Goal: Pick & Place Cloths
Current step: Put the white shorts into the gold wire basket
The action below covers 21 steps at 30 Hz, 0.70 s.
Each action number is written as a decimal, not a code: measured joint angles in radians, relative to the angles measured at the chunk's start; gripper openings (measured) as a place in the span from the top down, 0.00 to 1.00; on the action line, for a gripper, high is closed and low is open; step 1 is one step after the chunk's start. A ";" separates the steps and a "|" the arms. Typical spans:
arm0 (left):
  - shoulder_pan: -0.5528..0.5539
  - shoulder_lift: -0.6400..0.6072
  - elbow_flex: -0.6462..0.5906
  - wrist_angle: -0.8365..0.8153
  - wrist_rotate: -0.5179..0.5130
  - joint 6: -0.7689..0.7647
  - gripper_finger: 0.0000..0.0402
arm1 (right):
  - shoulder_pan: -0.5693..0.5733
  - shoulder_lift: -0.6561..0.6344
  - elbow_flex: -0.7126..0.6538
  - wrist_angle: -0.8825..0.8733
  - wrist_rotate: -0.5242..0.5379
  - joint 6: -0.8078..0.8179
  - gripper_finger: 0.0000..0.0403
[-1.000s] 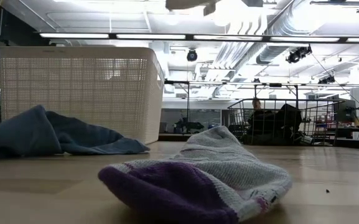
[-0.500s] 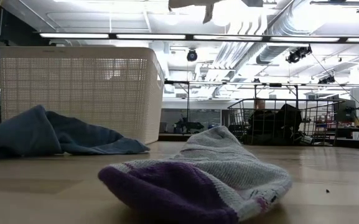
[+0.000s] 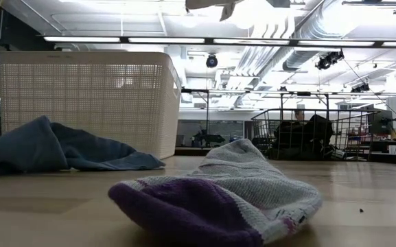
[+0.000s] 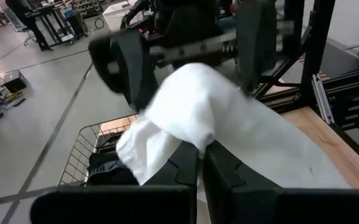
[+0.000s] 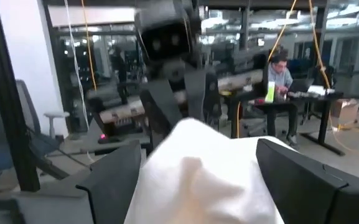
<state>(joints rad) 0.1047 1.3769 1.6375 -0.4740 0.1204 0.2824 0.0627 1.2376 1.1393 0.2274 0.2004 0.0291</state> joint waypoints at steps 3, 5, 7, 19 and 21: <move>0.000 0.000 0.000 0.000 0.000 -0.002 1.00 | -0.001 0.023 0.000 -0.002 0.000 0.005 0.23; 0.000 0.000 0.000 0.000 0.000 -0.002 1.00 | 0.000 0.033 0.000 0.001 -0.001 0.013 0.23; 0.000 0.000 0.000 -0.001 0.000 -0.002 1.00 | 0.000 0.038 0.000 -0.010 -0.002 0.034 0.23; 0.000 0.000 0.000 0.000 0.000 -0.002 1.00 | 0.000 0.041 0.000 -0.050 -0.001 0.080 0.31; 0.000 0.000 -0.001 0.000 0.000 -0.002 1.00 | 0.000 0.041 0.000 -0.060 -0.001 0.080 0.36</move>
<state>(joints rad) 0.1047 1.3772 1.6370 -0.4740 0.1202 0.2802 0.0624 1.2781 1.1393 0.1670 0.1989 0.1093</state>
